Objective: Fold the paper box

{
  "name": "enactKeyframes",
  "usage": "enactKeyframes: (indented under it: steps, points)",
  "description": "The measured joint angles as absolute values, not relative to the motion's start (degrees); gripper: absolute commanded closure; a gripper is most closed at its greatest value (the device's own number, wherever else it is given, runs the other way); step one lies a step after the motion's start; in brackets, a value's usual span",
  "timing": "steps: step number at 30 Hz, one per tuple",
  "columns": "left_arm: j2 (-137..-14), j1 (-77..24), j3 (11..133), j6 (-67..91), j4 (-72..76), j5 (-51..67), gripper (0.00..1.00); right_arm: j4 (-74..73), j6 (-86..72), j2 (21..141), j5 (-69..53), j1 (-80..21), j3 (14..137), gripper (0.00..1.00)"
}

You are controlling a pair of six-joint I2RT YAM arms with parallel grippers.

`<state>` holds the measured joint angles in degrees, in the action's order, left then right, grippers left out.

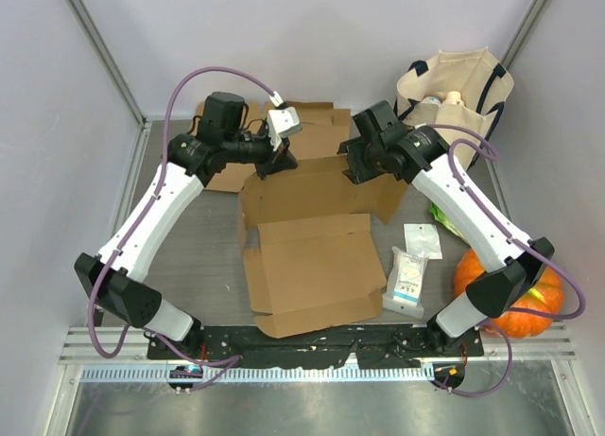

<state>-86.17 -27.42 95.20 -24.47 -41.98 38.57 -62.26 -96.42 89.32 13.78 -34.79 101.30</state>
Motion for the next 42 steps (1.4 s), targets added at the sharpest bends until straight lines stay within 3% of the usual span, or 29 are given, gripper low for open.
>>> enactKeyframes:
  steps: [8,14,15,16,17,20,23,28,32,34,38,42]
  points:
    - [-85.1,-27.8,94.7,-24.5,-41.7,38.6,1.00,-61.6,-98.2,91.0,12.6,-34.8,100.5,0.60]
    - [-84.6,-28.1,94.3,-24.6,-41.8,38.4,0.98,-60.7,-99.5,91.2,11.9,-34.8,100.0,0.76]
    - [-84.6,-28.2,94.3,-24.7,-41.8,38.2,0.96,-60.3,-99.9,91.2,11.7,-34.8,99.5,0.83]
    - [-84.6,-28.3,94.2,-24.7,-41.9,37.8,0.92,-60.0,-100.3,91.2,11.4,-34.8,99.1,0.87]
    - [-84.6,-28.4,94.1,-24.8,-42.0,37.5,0.74,-59.7,-100.7,91.2,11.2,-34.8,98.7,0.89]
    - [-84.6,-28.8,94.0,-24.1,-41.9,37.2,0.48,-59.0,-102.1,91.2,11.0,-34.8,97.6,0.97]
    - [-83.6,-29.0,94.0,-22.2,-40.5,37.0,0.39,-58.8,-102.4,91.2,10.8,-34.8,96.5,0.99]
    - [-77.7,-29.0,93.8,-14.0,-37.8,32.5,0.36,-56.5,-102.2,91.0,10.7,-34.9,93.7,0.99]
    - [-65.5,-29.1,86.8,-2.6,-31.4,19.1,0.49,-51.4,-101.6,89.3,11.0,-34.9,88.3,0.99]
    - [-60.6,-29.1,82.9,2.0,-29.8,14.2,0.49,-48.4,-101.1,88.0,11.4,-35.0,85.3,0.99]
    - [-50.4,-29.1,69.8,11.1,-27.2,8.3,0.34,-43.2,-99.9,86.9,13.0,-35.2,82.3,0.99]
    - [-45.8,-29.1,60.6,17.9,-27.7,1.3,0.38,-38.6,-98.4,86.9,15.4,-36.1,81.1,0.99]
